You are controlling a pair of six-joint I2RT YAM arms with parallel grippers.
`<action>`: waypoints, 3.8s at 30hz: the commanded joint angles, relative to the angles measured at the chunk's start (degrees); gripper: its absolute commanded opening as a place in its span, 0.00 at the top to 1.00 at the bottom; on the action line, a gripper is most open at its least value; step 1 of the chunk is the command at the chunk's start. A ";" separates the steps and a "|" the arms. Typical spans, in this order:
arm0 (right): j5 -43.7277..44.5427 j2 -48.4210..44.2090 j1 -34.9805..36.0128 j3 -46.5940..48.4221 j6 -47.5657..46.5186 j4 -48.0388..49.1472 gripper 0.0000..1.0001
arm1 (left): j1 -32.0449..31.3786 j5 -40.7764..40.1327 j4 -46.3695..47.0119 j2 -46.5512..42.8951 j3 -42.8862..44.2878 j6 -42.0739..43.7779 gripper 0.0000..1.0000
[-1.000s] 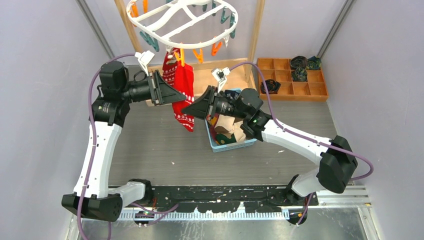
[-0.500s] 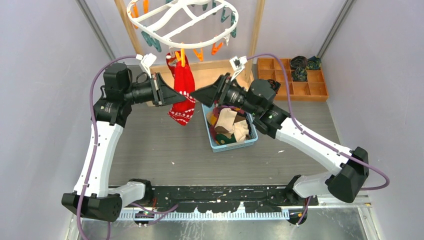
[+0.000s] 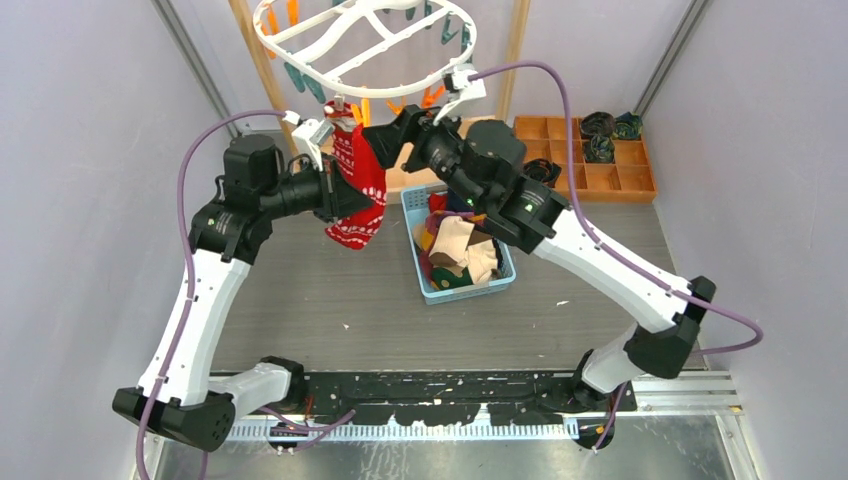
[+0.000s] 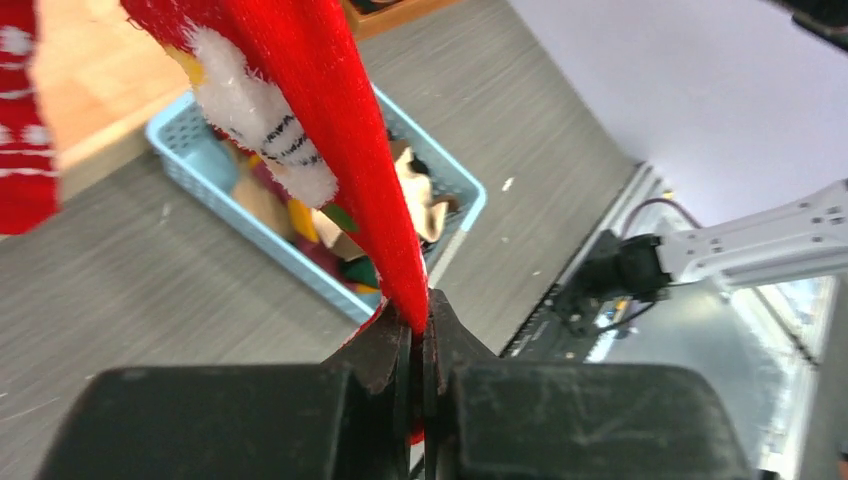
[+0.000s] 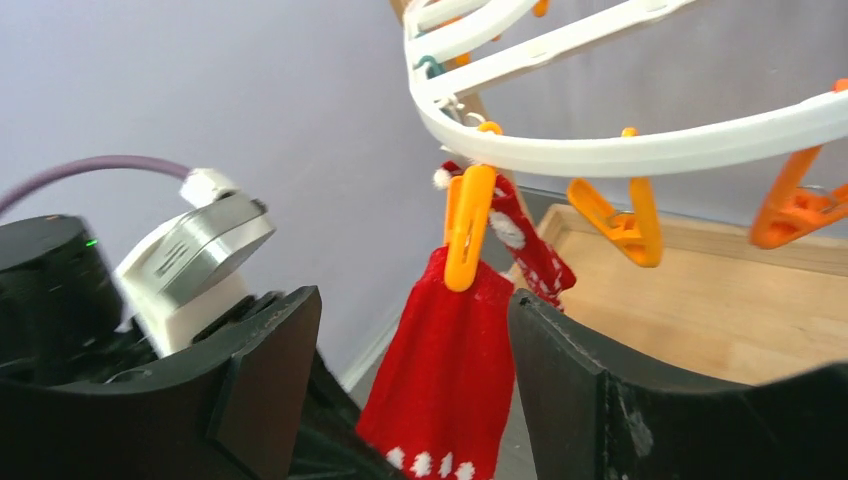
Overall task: Remove the socks clipped to the hanger
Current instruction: Remove the sock from the hanger.
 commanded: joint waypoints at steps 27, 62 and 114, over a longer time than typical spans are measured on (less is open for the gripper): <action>10.01 20.86 1.54 33.33 -8.28 -18.88 0.28 | -19.39 -36.56 17.50 -10.62 -12.05 56.36 1.00; 12.36 27.35 1.51 42.44 -11.03 -26.43 0.33 | -36.29 -60.57 50.20 -10.58 -31.42 115.07 1.00; -9.94 18.86 -7.84 25.64 13.66 -6.90 0.70 | -36.30 -60.84 33.66 -17.53 -29.63 103.10 1.00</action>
